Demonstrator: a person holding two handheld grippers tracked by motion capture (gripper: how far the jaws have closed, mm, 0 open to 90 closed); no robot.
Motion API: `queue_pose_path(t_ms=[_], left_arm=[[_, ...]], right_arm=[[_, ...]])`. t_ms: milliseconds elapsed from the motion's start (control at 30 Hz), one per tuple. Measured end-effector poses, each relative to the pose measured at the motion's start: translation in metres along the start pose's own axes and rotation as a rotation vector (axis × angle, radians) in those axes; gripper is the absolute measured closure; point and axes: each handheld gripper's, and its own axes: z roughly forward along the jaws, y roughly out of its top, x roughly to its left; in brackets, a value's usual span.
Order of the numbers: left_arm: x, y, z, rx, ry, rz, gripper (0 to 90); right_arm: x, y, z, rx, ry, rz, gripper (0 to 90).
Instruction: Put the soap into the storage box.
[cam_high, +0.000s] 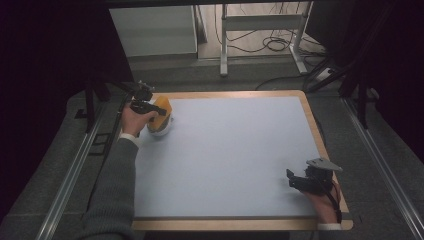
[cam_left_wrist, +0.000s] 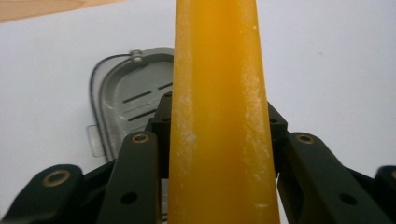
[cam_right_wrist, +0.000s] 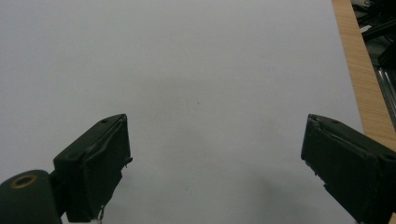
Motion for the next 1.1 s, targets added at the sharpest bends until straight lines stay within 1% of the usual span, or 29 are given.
queue_pose_path(t_ms=[33,167,267,300,400,533,567,633,700,767,800,867,933,1000,1100], left_arm=[[0.001,0.0,0.001,-0.004,0.004,-0.008,60.6],[0.004,0.001,0.005,-0.01,0.007,-0.018,60.7],[0.006,0.002,0.008,0.001,0.005,-0.03,60.6],[0.005,0.002,0.009,-0.004,0.01,-0.036,60.6],[0.007,0.002,0.009,0.0,0.014,-0.039,60.7],[0.009,0.002,0.009,-0.012,0.027,-0.053,60.6],[0.009,0.002,0.009,-0.019,0.031,-0.053,60.6],[0.009,0.001,0.01,-0.036,0.033,-0.068,60.7],[0.011,0.0,0.011,-0.035,0.031,-0.073,60.6],[0.012,-0.002,0.013,-0.04,0.041,-0.084,60.7],[0.014,-0.003,0.013,-0.034,0.04,-0.082,60.6],[0.015,-0.004,0.014,-0.046,0.042,-0.093,60.6],[0.017,-0.006,0.014,-0.045,0.043,-0.098,60.6],[0.017,-0.007,0.016,-0.041,0.048,-0.094,60.6],[0.015,-0.006,0.018,-0.056,0.049,-0.105,60.6]], right_arm=[[-0.001,0.0,0.0,-0.001,-0.002,0.004,8.2],[-0.002,-0.001,0.0,0.001,-0.003,0.007,8.2],[-0.002,-0.001,0.0,0.001,-0.003,0.005,8.2],[-0.002,-0.001,0.0,0.001,-0.003,0.005,8.2],[-0.002,-0.001,0.0,0.002,-0.003,0.004,8.2],[-0.002,-0.001,0.0,0.003,-0.004,0.004,8.2],[-0.002,-0.001,0.0,0.003,-0.004,0.004,8.2],[-0.002,-0.001,0.001,0.002,-0.003,0.005,8.2],[-0.002,-0.001,0.001,0.003,-0.003,0.005,8.2],[-0.002,-0.001,0.001,0.003,-0.005,0.005,8.2],[-0.002,-0.001,0.0,0.003,-0.005,0.005,8.2],[-0.002,-0.001,0.001,0.004,-0.006,0.005,8.2],[-0.002,-0.001,0.001,0.004,-0.005,0.005,8.2],[-0.002,-0.001,0.001,0.004,-0.005,0.005,8.2],[-0.001,-0.001,0.001,0.005,-0.008,0.003,8.2]])
